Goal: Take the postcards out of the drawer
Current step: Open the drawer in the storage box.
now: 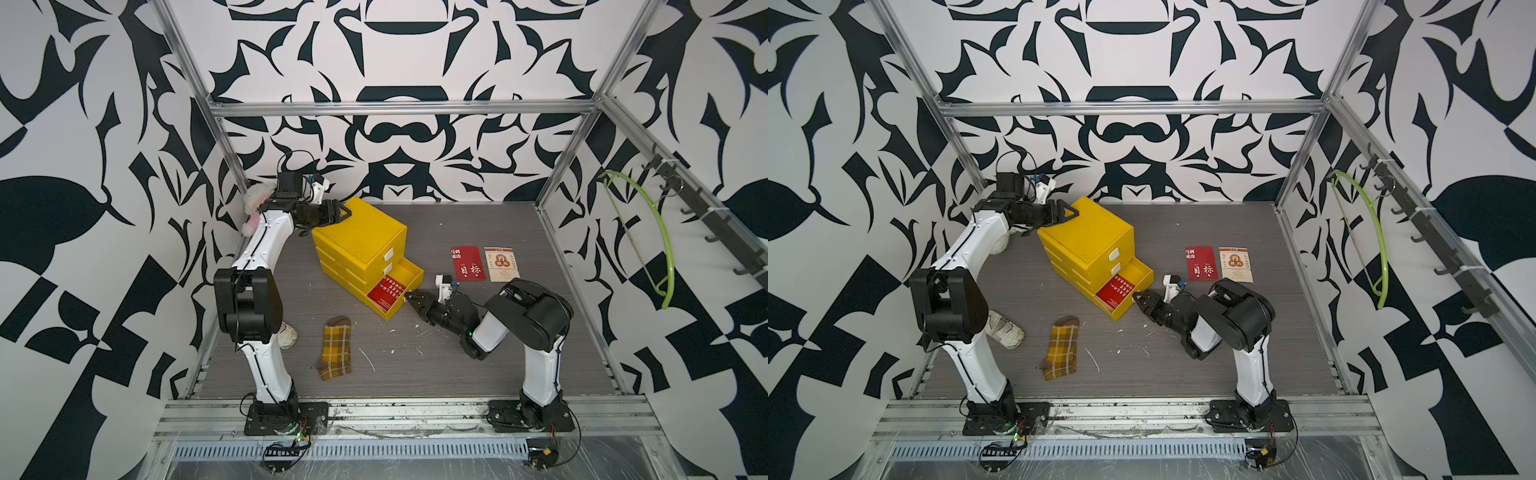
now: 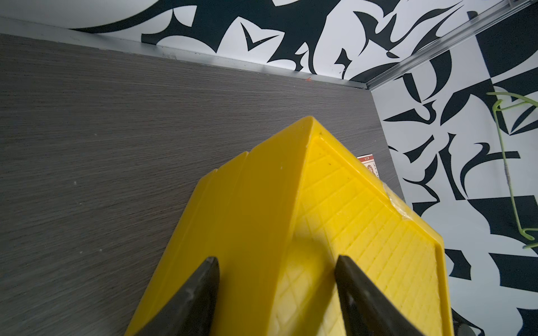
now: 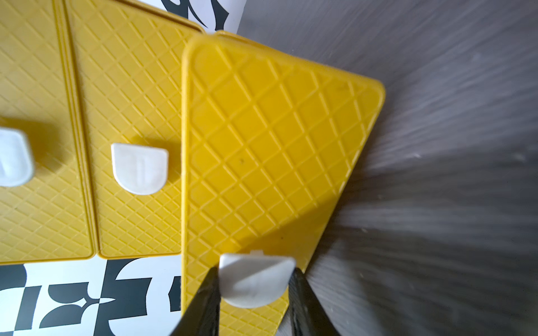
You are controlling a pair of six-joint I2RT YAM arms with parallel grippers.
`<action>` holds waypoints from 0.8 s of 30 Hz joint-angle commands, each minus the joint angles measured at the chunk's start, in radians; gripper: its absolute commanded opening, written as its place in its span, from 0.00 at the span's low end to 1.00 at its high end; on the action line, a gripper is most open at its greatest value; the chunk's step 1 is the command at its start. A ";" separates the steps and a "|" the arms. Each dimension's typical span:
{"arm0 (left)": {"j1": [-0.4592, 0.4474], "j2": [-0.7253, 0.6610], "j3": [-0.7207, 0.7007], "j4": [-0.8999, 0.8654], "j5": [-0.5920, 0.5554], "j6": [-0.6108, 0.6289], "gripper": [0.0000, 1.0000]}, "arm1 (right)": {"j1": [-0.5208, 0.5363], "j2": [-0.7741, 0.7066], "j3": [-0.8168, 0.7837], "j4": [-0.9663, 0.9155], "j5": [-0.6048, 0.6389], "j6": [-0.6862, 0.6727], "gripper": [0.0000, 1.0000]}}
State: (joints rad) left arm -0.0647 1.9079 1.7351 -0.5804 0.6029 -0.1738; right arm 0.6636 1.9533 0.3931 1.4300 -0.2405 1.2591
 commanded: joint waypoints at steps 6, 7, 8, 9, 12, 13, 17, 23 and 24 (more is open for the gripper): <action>-0.007 0.020 -0.012 -0.095 -0.031 0.021 0.68 | 0.019 -0.055 -0.090 -0.002 -0.008 -0.015 0.35; -0.007 0.020 -0.011 -0.095 -0.032 0.021 0.68 | 0.019 -0.062 -0.099 -0.002 -0.007 -0.014 0.35; -0.007 0.020 -0.011 -0.095 -0.032 0.022 0.68 | 0.019 -0.068 -0.108 -0.002 -0.005 -0.015 0.35; -0.007 0.021 -0.010 -0.095 -0.032 0.023 0.68 | 0.019 -0.073 -0.116 -0.002 -0.002 -0.014 0.35; -0.007 0.021 -0.009 -0.096 -0.032 0.023 0.68 | 0.019 -0.089 -0.136 -0.002 0.005 -0.013 0.35; -0.007 0.021 -0.010 -0.096 -0.032 0.022 0.68 | 0.020 -0.094 -0.142 -0.002 0.008 -0.012 0.35; -0.007 0.020 -0.009 -0.098 -0.033 0.022 0.68 | 0.020 -0.103 -0.155 -0.002 0.011 -0.009 0.35; -0.007 0.023 -0.007 -0.099 -0.032 0.024 0.68 | 0.022 -0.106 -0.171 -0.002 0.024 -0.010 0.34; -0.007 0.022 -0.007 -0.099 -0.032 0.023 0.68 | 0.021 -0.106 -0.171 -0.002 0.024 -0.010 0.34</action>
State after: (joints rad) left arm -0.0677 1.9079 1.7351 -0.5850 0.6075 -0.1669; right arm 0.6750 1.8591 0.2401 1.4502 -0.2214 1.2736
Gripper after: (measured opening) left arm 0.680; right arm 0.360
